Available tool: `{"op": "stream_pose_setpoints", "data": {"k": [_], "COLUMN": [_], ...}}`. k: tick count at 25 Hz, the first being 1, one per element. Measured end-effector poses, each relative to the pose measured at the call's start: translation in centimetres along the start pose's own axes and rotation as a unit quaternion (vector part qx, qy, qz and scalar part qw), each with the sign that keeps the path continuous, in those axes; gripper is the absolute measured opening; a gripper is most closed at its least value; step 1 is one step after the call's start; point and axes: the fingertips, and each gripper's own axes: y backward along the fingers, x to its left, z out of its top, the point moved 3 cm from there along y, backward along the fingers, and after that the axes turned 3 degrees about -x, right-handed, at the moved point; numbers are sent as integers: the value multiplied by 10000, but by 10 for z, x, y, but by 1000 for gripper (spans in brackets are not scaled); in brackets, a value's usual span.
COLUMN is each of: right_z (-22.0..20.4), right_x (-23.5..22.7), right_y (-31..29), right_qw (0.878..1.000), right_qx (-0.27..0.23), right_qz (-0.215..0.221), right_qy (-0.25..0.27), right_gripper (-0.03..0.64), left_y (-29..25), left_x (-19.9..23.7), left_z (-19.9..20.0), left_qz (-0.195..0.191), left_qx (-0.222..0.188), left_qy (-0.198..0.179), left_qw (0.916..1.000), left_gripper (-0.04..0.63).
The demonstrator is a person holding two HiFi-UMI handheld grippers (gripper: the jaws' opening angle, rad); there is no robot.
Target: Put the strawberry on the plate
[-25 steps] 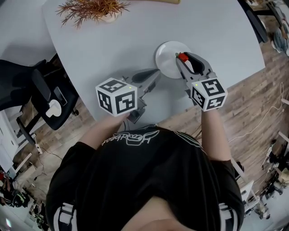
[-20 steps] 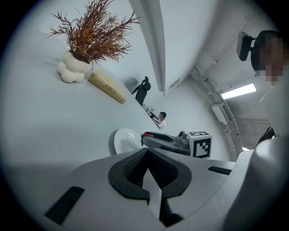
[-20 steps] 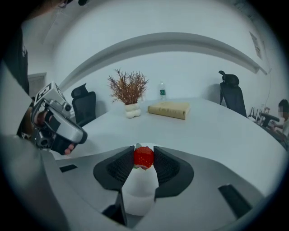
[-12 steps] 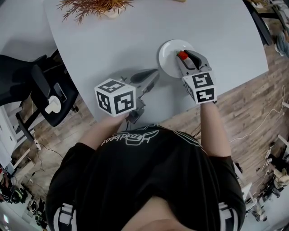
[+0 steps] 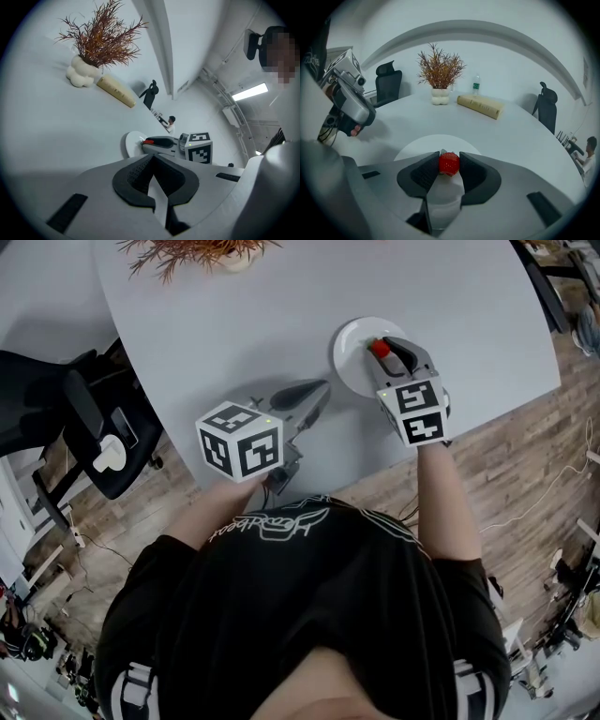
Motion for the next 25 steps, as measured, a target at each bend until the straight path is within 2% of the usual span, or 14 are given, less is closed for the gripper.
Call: {"op": "stream_pose_setpoints", "data": {"k": [11,17,20,25], "right_z": [-2,-2,-2,7], "right_x": [2,1,1,-4], "right_y": [-3,-3,-2,6], "right_qw": [9991,9989,9989,9995], "right_qx": [178,202,206,26], "right_qz": [-30,-44,-45,-95], "right_qy": [383,419,422,290], "right_gripper": [127,135,149,176], "left_y": [4,8,9,8], "left_x": [1,4,5,5], "left_z": [5,7,6,7], "left_qz": [66,169,262,292], "left_qx": [-122,-210,-214,-215], "left_qy": [-22,-10,-139,-170], "left_qw": [9999,9996,9993,9992], "left_gripper": [6,6,6,6]}}
